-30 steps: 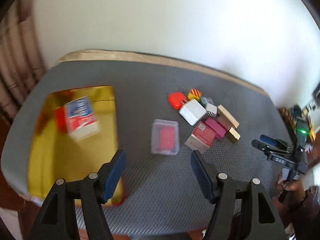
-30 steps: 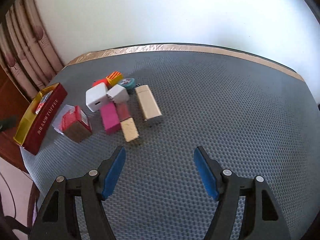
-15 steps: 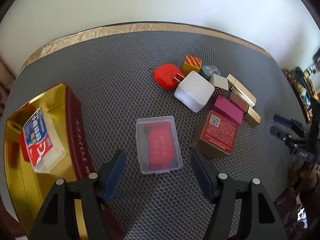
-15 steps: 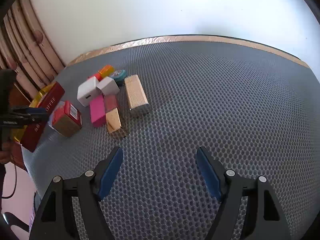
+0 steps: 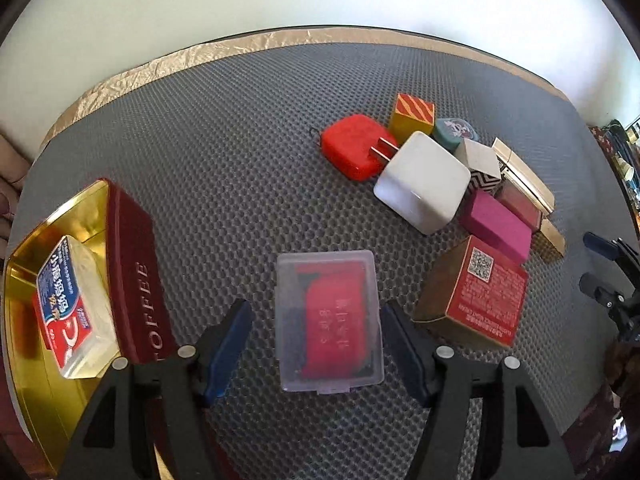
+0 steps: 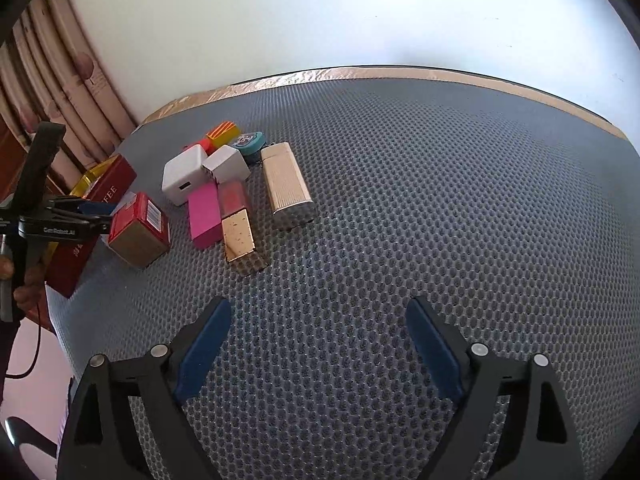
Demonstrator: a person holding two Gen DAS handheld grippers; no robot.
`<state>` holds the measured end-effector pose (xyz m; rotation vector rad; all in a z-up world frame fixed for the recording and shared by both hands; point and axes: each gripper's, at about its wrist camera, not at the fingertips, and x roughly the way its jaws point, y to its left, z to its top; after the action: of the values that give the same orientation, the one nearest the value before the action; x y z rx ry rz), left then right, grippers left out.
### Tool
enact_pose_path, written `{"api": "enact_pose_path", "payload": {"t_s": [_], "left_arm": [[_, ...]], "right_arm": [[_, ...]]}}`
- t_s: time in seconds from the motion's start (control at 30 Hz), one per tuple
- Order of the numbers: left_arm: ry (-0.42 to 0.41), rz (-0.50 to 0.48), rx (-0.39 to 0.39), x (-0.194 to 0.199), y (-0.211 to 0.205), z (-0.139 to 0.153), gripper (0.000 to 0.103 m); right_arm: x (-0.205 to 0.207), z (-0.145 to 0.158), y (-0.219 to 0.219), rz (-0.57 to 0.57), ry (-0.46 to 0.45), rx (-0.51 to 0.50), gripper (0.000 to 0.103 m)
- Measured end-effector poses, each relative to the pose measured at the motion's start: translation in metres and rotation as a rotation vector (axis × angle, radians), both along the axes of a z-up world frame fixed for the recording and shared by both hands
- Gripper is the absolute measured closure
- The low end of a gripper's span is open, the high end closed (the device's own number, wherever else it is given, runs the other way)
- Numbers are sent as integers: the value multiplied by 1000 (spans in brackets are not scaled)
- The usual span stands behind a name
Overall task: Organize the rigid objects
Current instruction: 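Grasp the clear red-card box with the left gripper and carry it to the tin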
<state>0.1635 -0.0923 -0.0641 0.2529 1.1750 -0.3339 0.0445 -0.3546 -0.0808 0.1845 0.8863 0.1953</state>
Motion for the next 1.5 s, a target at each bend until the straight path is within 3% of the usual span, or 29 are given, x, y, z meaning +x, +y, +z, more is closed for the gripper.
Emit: {"api": "enact_pose_path", "payload": {"t_s": [0.03,0.33,0.5,0.8,1.03,1.3,1.33,1.4,1.47,1.5], "left_arm": [[22,6,-27,1,0,-3,48],[-66,143,-69,-26,14,12,49],[-110,237,-182,-68,34,38,49],[-142,335,-306,-132,67,63,49],[-135,388,-353,-148,94,64,49],[-173,430,-377,-156,129,84,49],[-175,436,-374,-155,132,85,49],[-186,446,-359,-152,138,89,49],[-188,463,-336,-146,148,91,49],[-184,472,-335,-141,153,91,49]], "right_arm": [[-1,0,-1,0,-1,1,15],[-1,1,-5,1,-7,13,14],[-13,10,3,13,-60,-42,14],[-19,59,97,280,-181,-104,13],[9,57,143,328,-173,-167,13],[33,44,168,329,-153,-225,14],[36,43,170,330,-148,-227,15],[44,37,174,333,-115,-241,27],[48,32,177,338,-91,-246,59],[48,30,179,339,-89,-252,60]]}}
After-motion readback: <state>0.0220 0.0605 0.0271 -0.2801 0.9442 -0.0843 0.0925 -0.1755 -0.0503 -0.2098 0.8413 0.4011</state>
